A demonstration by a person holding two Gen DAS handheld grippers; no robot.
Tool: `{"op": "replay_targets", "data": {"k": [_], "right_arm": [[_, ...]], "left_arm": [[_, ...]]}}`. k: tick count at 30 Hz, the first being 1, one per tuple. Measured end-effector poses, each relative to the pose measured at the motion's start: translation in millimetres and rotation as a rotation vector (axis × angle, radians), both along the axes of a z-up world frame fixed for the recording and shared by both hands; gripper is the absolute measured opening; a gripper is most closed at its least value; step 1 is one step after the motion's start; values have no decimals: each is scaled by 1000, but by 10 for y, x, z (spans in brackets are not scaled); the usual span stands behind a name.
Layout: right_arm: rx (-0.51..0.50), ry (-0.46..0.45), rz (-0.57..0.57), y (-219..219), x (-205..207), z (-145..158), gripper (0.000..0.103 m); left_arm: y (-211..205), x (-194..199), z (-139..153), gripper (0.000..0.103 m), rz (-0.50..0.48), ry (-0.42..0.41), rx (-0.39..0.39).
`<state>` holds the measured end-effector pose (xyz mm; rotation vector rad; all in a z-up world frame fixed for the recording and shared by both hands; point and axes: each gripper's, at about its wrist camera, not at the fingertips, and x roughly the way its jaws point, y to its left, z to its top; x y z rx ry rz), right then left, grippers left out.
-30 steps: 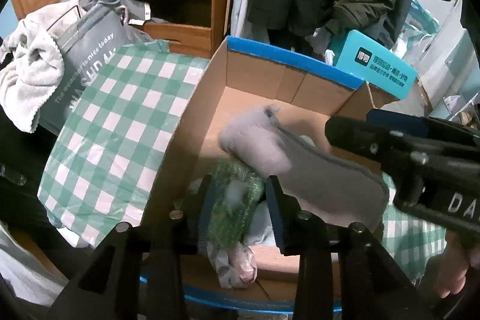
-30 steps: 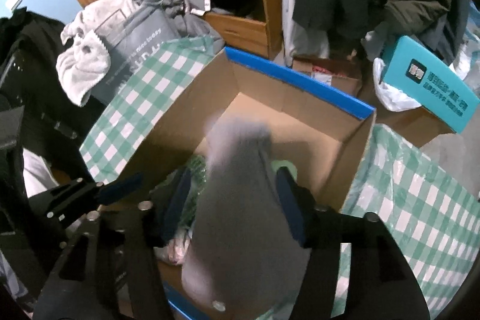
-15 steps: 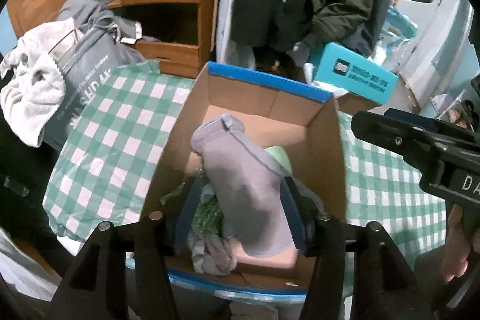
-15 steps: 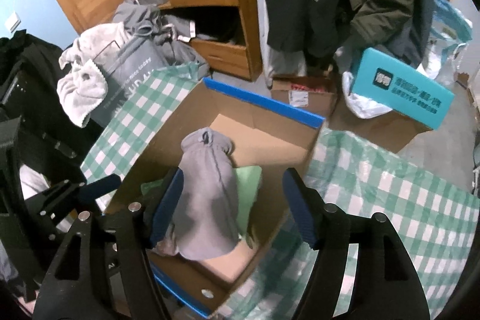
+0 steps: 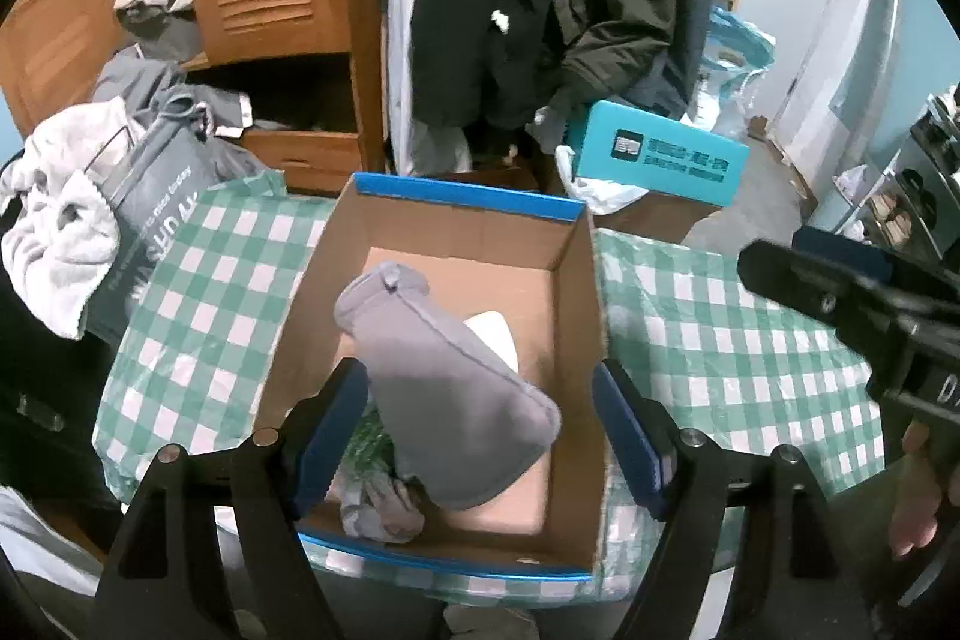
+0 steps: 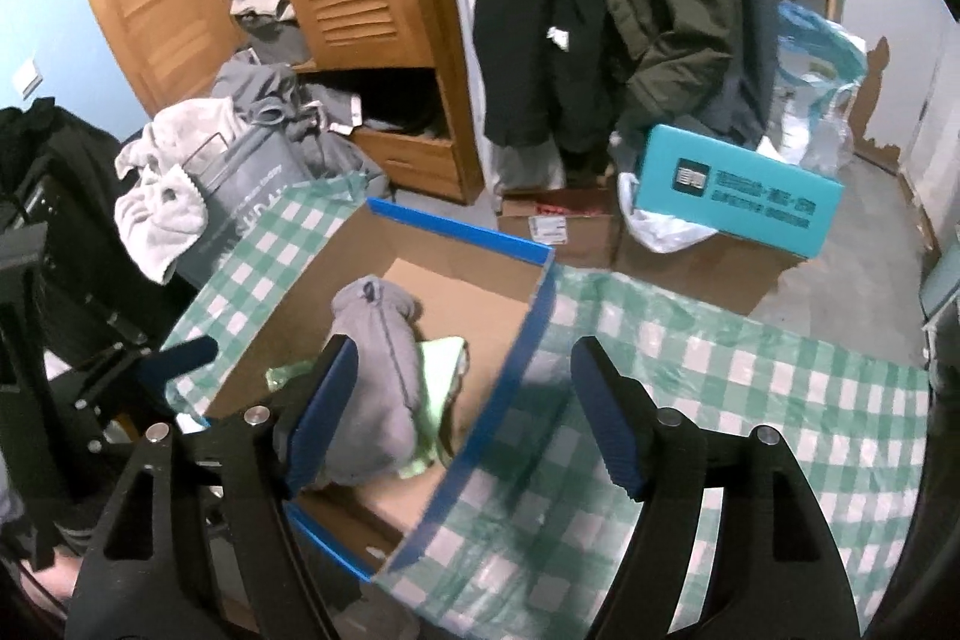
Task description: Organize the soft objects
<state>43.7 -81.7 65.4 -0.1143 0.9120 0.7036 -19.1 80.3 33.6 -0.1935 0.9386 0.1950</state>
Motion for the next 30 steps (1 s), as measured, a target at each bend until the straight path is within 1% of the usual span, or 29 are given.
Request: {"op": "replay_targets", "data": {"k": [8, 13, 15, 18, 23, 30], "right_arm": [[-11, -19, -43, -379, -86, -27, 73], [7, -18, -67, -567, -109, -13, 73], [13, -22, -72, -597, -123, -5, 73], [9, -36, -78, -652, -143, -2, 73], [6, -32, -85, -695, -138, -53, 73], [-15, -27, -88, -718, -122, -121, 73]], "left_arm": [[-246, 19, 100, 81, -25, -10, 48], [-318, 9, 166, 81, -35, -29, 41], [-340, 10, 184, 82, -36, -34, 38], [-355, 10, 202, 90, -37, -48, 38], [-444, 27, 232, 90, -44, -60, 57], [-505, 50, 202, 90, -55, -46, 73]]}}
